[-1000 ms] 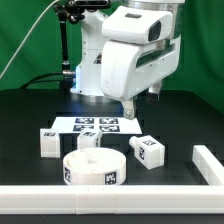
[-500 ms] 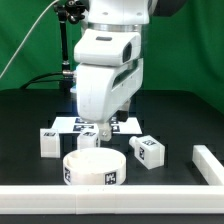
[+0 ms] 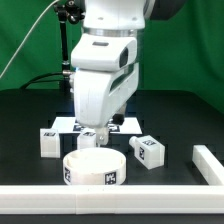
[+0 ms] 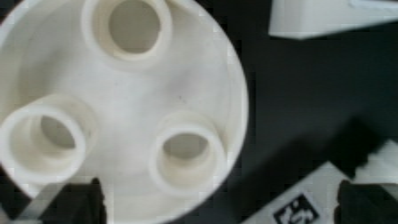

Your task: Assemble stool

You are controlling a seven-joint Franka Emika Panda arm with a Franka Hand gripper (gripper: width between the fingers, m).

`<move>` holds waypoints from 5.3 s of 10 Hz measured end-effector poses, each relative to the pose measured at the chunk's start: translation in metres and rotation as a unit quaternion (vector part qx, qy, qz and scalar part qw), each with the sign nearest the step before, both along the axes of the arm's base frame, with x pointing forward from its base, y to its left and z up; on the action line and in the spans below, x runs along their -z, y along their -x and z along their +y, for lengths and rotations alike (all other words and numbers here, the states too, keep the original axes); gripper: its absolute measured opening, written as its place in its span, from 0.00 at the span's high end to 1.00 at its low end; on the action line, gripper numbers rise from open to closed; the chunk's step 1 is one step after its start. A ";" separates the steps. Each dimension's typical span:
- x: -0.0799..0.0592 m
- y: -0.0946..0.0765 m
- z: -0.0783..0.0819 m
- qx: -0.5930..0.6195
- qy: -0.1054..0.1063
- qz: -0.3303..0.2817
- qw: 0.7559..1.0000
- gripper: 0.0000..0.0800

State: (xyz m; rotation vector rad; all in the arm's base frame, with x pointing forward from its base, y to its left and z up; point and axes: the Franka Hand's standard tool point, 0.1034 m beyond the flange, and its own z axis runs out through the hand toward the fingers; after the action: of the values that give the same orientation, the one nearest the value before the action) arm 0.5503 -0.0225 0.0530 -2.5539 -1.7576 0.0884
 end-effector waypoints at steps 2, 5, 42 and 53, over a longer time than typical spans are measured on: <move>0.011 0.005 -0.004 -0.009 -0.002 -0.002 1.000 0.19; 0.022 0.012 -0.007 -0.006 -0.003 0.007 1.000 0.19; 0.033 -0.030 0.123 0.024 -0.011 0.006 1.000 0.87; -0.025 -0.007 0.112 0.163 -0.002 -0.043 0.986 0.19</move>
Offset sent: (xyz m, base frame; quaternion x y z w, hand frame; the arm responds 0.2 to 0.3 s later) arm -0.0089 -0.0044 -0.0166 0.0029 0.0123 -0.0077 0.9999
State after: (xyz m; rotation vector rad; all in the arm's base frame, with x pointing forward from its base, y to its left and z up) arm 0.5577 0.0891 0.0784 -2.8406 -1.3331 -0.0372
